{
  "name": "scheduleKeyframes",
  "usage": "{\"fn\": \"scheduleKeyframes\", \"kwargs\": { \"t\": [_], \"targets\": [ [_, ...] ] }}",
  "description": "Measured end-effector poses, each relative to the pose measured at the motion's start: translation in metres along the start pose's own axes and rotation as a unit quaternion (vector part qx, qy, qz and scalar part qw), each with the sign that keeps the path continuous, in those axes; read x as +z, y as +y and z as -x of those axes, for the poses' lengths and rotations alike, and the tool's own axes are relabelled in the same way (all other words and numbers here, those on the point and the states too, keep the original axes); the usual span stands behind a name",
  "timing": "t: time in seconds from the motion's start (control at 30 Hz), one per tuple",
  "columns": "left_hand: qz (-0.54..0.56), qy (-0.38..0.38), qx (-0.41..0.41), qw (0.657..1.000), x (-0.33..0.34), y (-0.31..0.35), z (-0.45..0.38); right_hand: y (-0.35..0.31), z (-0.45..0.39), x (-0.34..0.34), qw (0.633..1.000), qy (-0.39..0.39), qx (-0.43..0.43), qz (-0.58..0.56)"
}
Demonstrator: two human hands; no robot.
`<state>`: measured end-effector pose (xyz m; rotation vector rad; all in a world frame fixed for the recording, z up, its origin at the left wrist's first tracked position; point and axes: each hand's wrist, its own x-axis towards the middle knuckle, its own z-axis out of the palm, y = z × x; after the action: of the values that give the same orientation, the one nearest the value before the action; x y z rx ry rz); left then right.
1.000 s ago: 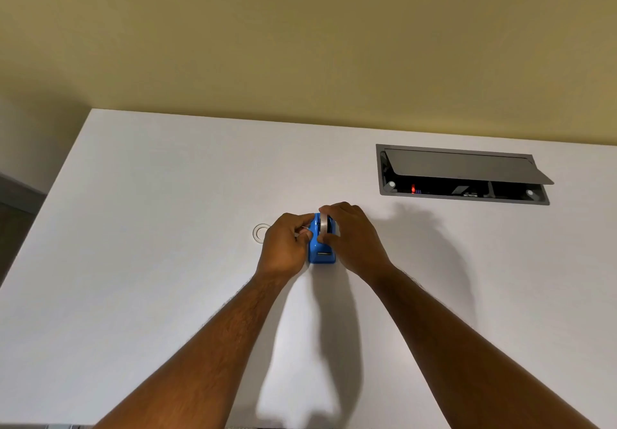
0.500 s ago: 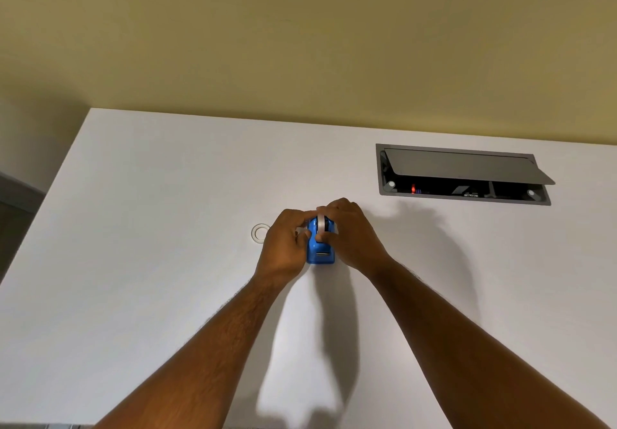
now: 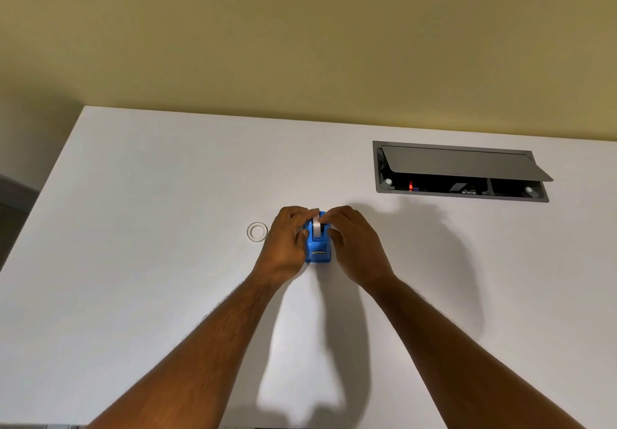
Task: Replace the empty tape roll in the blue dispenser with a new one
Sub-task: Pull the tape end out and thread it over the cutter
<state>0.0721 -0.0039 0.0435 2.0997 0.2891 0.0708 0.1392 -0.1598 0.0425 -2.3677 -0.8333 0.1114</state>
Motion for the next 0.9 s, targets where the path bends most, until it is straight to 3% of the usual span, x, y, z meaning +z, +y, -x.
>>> {"fn": "scheduleKeyframes", "kwargs": {
  "t": [0.27, 0.53, 0.9],
  "targets": [
    [-0.005, -0.038, -0.037, 0.999, 0.003, -0.001, -0.004, -0.001, 0.003, 0.003, 0.999, -0.03, -0.015, 0.022],
    [-0.003, -0.058, -0.055, 0.997, 0.004, -0.002, -0.008, -0.008, -0.001, 0.003, 0.996, 0.031, -0.059, 0.052],
    [0.001, -0.071, -0.068, 0.995, 0.005, -0.005, -0.012, -0.014, -0.003, 0.0, 0.991, 0.043, -0.09, 0.087]
  ]
}}
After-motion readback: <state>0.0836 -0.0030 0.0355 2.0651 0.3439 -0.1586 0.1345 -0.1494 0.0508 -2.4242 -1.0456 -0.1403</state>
